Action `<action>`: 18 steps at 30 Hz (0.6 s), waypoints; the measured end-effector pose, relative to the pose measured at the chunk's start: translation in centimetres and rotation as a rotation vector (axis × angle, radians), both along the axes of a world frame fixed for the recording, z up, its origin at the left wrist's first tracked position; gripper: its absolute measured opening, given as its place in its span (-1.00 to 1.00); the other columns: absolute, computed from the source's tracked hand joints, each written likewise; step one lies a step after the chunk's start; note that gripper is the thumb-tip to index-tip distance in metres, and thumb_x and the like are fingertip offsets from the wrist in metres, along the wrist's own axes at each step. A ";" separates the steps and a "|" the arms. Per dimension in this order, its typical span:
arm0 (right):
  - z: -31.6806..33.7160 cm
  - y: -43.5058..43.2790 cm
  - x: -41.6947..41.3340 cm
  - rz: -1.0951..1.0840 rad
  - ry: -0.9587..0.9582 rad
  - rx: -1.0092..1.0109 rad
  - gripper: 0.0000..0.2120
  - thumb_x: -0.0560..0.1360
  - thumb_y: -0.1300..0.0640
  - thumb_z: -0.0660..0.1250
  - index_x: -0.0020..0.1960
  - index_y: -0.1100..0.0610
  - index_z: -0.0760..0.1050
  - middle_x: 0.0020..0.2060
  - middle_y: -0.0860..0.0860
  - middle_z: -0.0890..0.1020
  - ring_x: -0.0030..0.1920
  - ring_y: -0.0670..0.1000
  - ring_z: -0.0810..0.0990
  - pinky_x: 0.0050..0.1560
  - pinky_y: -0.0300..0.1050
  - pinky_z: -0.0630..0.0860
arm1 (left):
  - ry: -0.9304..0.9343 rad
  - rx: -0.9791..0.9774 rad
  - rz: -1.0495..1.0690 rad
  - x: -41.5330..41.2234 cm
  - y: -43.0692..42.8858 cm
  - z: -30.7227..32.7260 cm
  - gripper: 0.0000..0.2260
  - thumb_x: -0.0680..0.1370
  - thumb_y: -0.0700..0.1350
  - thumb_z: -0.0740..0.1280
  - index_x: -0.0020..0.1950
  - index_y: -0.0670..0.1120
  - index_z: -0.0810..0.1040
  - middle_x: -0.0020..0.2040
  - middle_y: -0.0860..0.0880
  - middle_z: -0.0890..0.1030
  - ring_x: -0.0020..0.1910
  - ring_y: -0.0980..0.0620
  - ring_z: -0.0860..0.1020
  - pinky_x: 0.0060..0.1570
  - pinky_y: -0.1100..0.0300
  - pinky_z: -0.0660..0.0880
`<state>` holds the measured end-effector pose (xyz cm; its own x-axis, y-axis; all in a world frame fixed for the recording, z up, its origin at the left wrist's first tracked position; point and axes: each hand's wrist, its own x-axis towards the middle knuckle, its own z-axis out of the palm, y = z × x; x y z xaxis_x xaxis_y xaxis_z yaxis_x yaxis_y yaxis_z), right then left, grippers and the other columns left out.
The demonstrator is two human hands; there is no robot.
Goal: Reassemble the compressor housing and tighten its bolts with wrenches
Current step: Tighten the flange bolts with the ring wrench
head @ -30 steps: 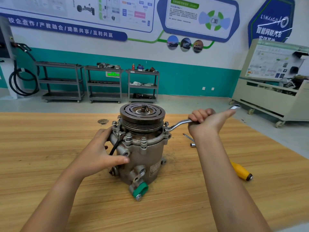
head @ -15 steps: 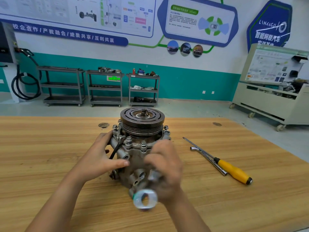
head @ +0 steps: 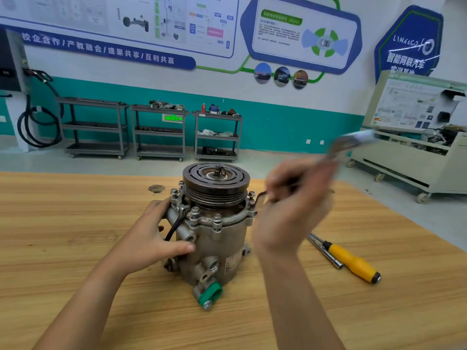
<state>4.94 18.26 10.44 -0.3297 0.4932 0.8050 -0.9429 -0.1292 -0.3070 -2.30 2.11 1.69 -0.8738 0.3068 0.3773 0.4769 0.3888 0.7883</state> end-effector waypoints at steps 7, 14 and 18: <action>2.9 6.8 -3.7 0.537 -0.382 -0.450 -0.40 0.52 -0.36 -0.04 -0.48 0.07 0.15 -0.65 -0.08 0.10 -0.62 -0.10 0.02 -0.57 -0.29 -0.03 | 0.003 0.005 0.006 0.2 0.0 0.1 -0.24 -0.01 0.30 0.44 0.15 0.37 0.25 0.15 0.22 0.38 0.16 0.32 0.36 0.10 0.20 0.36; 1.4 8.7 -7.1 0.745 -0.523 -0.539 -0.35 0.48 -0.39 0.03 -0.55 0.08 0.20 -0.66 -0.08 0.13 -0.68 -0.11 0.08 -0.68 -0.31 0.05 | -0.003 0.001 0.010 0.2 0.0 0.1 -0.24 -0.02 0.31 0.44 0.14 0.36 0.24 0.14 0.25 0.37 0.13 0.38 0.36 0.05 0.27 0.35; 1.0 9.3 -8.5 0.822 -0.604 -0.557 -0.33 0.46 -0.41 0.05 -0.57 0.09 0.21 -0.67 -0.08 0.13 -0.70 -0.10 0.09 -0.68 -0.31 0.03 | -0.002 -0.004 0.014 0.1 -0.1 0.1 -0.21 -0.02 0.32 0.44 0.17 0.33 0.24 0.16 0.26 0.37 0.14 0.38 0.36 0.05 0.32 0.35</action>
